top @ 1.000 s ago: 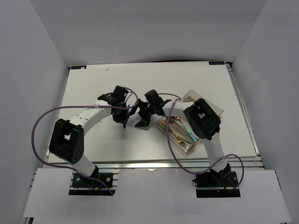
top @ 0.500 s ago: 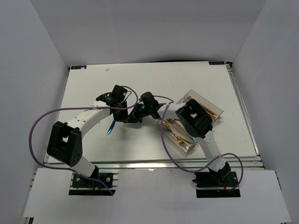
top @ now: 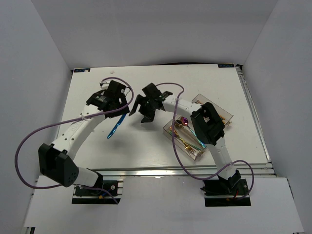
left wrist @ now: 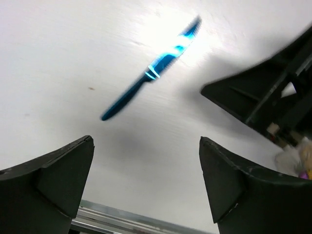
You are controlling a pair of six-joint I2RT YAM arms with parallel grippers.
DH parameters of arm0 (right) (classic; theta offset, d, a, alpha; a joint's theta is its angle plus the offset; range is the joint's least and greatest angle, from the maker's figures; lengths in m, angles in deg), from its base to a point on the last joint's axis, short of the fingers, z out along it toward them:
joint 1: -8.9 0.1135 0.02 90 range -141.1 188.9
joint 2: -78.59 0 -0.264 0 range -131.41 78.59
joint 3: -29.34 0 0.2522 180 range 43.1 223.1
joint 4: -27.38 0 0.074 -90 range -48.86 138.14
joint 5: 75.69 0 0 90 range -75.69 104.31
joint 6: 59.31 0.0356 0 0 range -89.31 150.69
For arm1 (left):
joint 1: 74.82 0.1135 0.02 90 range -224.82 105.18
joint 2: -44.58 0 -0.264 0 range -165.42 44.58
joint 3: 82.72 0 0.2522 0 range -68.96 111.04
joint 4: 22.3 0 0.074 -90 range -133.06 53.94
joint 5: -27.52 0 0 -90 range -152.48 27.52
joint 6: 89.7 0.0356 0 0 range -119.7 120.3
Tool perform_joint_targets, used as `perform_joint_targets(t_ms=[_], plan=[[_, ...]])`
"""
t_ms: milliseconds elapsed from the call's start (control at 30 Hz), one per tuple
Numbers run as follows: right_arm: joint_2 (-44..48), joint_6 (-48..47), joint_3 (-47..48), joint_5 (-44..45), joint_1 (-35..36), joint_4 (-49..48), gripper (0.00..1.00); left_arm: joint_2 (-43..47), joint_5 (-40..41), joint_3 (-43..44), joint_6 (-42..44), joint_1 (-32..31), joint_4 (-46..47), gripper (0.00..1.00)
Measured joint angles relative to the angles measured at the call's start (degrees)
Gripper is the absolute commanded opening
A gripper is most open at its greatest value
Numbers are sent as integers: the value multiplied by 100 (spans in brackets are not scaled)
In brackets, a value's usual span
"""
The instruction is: Sort the eating utensils into containers
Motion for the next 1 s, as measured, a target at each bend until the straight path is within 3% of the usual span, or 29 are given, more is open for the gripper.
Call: perform_joint_targets(t_ms=[167, 367, 467, 667, 833, 1000], plan=[[74, -516, 1185, 1023, 323, 1318, 89, 409, 564, 151, -109, 483, -140, 98], [1198, -734, 131, 1685, 603, 1867, 89, -245, -282, -334, 610, 1502, 577, 92], [1733, -1080, 197, 1853, 590, 2205, 89, -787, -726, -437, 999, 1528, 776, 82], [3095, -1803, 350, 1961, 533, 2498, 89, -1145, -1263, -804, 1397, 1521, 1097, 80], [4334, -2092, -223, 1956, 527, 2588, 89, -1316, -1419, -1235, 1438, 1521, 1397, 80], [4885, -2214, -599, 1961, 527, 2809, 89, -1720, -1679, -1561, 1403, 1537, 1692, 77]])
